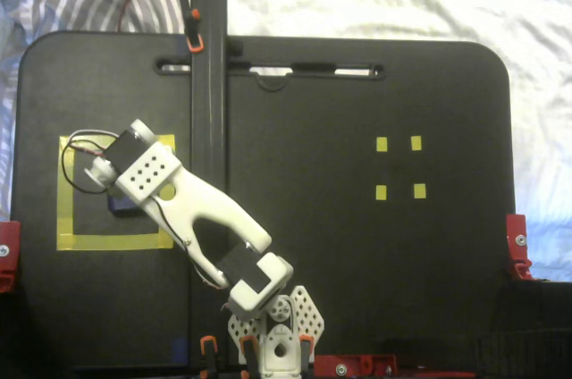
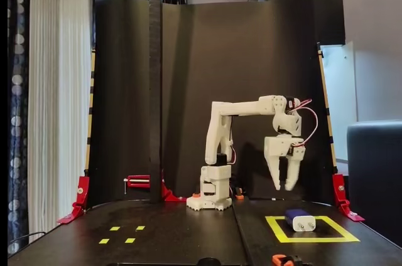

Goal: Grasp a block and put it in the designated area.

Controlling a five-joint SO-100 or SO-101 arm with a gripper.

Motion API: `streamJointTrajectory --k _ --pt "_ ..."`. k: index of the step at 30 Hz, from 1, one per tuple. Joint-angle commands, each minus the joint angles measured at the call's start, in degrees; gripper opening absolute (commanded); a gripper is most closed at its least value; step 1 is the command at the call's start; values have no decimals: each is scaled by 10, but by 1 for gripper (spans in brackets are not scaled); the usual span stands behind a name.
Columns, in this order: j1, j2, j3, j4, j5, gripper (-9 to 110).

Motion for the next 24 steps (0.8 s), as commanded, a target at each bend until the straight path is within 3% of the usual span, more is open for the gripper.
streamJointTrajectory --k 1,10,24 --pt "5 31 -22 3 0 0" --pt "41 54 -21 -1 -2 0" --pt "242 187 26 -62 -7 0"
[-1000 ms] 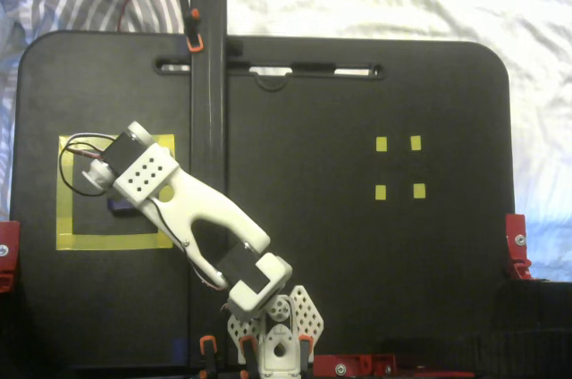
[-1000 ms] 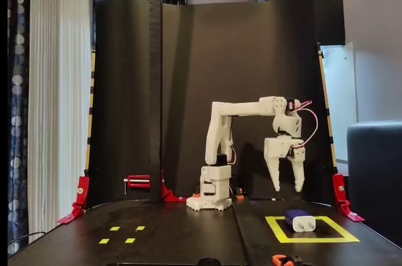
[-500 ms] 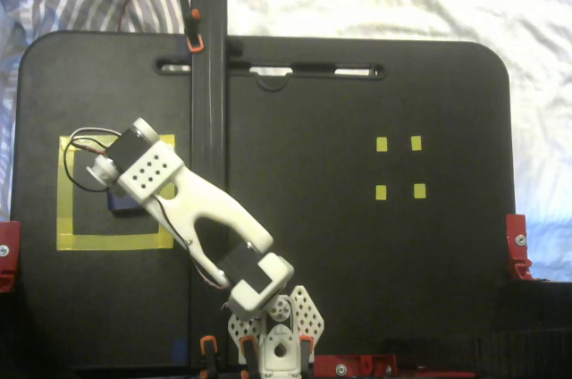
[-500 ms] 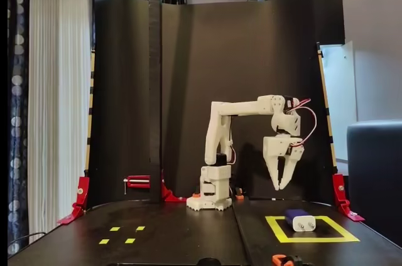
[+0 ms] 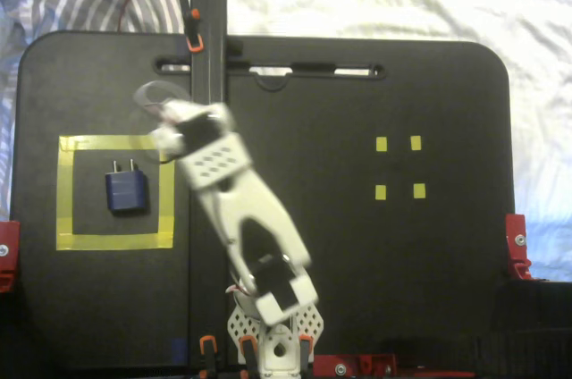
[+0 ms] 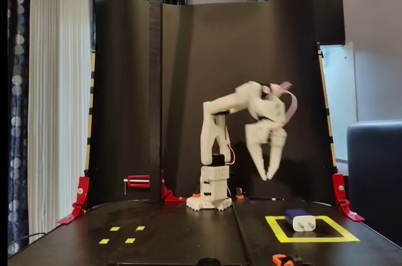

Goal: Grasp a block and put it in the designated area.

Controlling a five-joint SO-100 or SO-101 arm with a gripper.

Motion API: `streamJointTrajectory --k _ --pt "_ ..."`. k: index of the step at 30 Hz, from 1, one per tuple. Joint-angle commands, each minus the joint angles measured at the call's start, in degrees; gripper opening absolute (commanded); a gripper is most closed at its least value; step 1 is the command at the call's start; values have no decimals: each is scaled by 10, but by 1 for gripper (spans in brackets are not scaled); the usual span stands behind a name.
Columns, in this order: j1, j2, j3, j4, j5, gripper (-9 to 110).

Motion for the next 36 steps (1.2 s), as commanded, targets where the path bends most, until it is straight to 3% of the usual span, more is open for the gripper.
streamJointTrajectory --k 1,15,26,36 --pt "48 48 13 -28 -6 0" --pt "184 202 183 -244 30 0" --pt "193 327 342 -432 192 0" --pt "216 431 477 -579 402 0"
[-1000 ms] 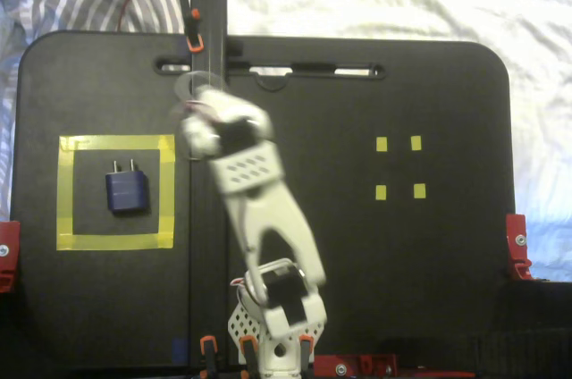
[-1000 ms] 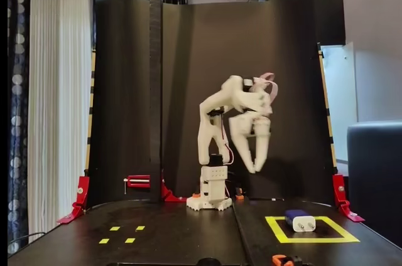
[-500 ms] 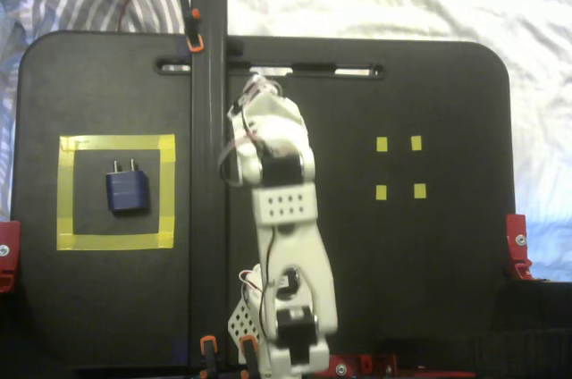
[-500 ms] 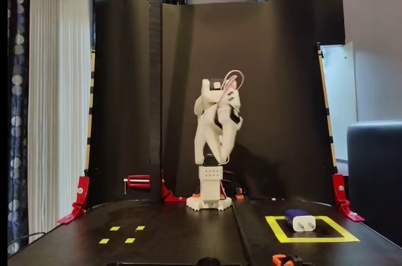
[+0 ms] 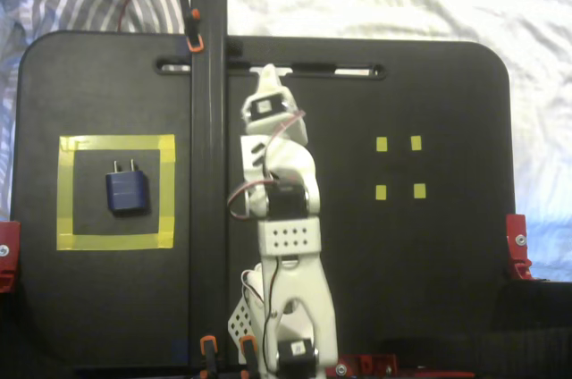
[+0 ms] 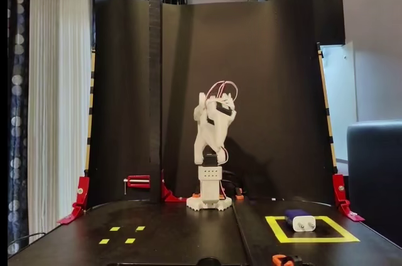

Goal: Grasp a block and put it in the designated area.

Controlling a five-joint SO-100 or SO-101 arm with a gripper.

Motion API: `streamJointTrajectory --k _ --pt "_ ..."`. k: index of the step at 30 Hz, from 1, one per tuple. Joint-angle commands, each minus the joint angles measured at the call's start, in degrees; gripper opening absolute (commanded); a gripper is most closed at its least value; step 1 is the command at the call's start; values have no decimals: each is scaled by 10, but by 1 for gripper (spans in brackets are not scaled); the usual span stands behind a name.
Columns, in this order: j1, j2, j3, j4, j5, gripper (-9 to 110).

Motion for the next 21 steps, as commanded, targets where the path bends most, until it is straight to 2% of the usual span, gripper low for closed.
streamJointTrajectory --k 1,4,21 --pt "6 38 25 -29 45 0" --pt "8 80 69 -40 78 0" --pt "-2 341 348 -116 88 0"
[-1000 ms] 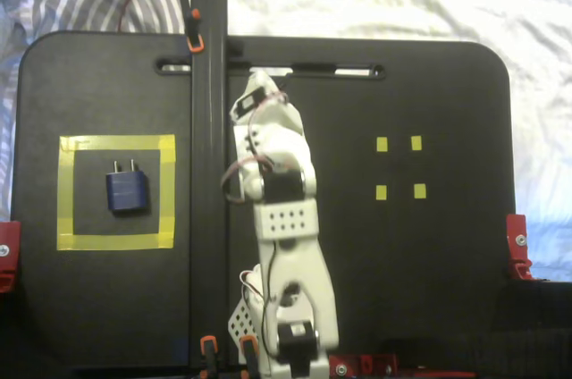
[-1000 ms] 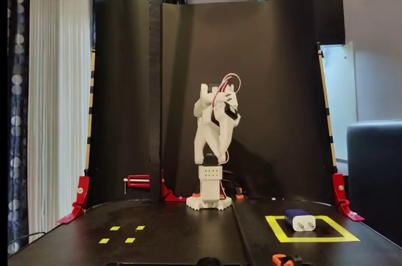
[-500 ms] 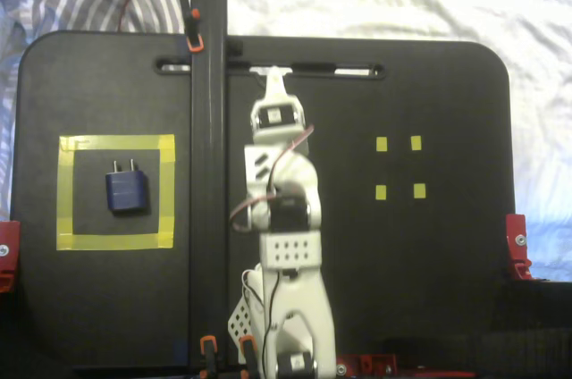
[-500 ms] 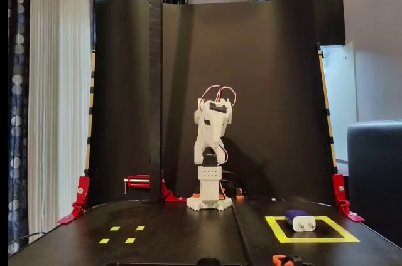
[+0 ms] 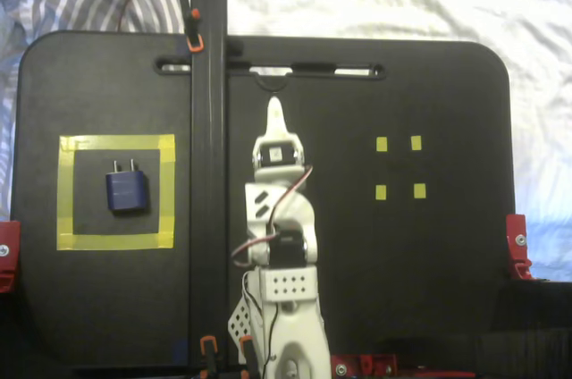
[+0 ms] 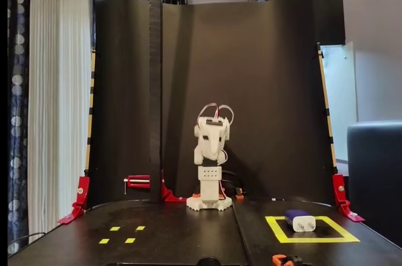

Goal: Grasp a block and put it in the designated area.

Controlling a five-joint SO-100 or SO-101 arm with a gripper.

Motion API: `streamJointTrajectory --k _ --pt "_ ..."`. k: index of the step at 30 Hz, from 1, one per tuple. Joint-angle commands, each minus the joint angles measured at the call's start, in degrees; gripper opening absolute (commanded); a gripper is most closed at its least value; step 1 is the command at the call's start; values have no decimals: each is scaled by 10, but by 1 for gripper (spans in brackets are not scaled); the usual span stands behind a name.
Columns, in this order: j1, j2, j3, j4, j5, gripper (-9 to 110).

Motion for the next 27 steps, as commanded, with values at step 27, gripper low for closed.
streamJointTrajectory --k 27 --pt "2 190 169 52 0 0"
